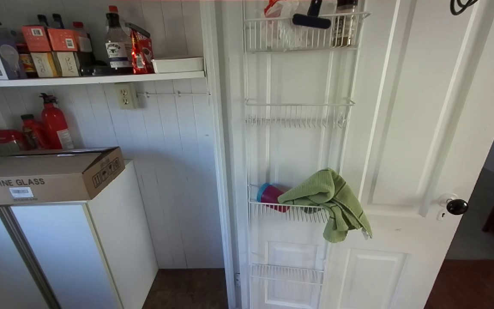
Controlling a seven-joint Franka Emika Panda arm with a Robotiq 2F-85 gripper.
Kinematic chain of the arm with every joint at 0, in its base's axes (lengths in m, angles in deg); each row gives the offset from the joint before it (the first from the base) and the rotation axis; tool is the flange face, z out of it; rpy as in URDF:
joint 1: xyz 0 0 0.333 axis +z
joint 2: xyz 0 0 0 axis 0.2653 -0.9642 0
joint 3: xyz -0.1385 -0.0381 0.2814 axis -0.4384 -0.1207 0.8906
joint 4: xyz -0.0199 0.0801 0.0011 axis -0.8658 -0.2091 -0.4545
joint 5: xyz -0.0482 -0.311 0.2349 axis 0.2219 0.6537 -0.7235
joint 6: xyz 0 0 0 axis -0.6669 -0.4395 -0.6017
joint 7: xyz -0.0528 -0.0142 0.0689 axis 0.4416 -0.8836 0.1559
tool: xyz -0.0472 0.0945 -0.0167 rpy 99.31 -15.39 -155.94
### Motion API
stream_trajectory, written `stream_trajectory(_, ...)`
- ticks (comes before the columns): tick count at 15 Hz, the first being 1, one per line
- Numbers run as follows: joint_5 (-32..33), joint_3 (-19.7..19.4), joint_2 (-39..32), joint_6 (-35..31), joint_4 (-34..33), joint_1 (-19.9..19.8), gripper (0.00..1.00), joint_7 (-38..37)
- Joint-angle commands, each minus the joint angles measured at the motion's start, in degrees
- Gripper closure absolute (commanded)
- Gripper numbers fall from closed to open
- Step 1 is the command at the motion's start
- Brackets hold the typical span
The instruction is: Take the book off of the top shelf and place it on the empty shelf
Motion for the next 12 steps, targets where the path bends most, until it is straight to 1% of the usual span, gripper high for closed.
stream_trajectory(1,6.08,0.38,2.34,-1.77,-0.35,-2.03,0.95,-6.47)
stream_trajectory(5,10.59,-0.94,4.01,-0.52,0.2,-3.35,0.95,-10.89)
stream_trajectory(12,13.85,-3.64,6.69,2.51,1.86,-5.08,0.95,-14.44)
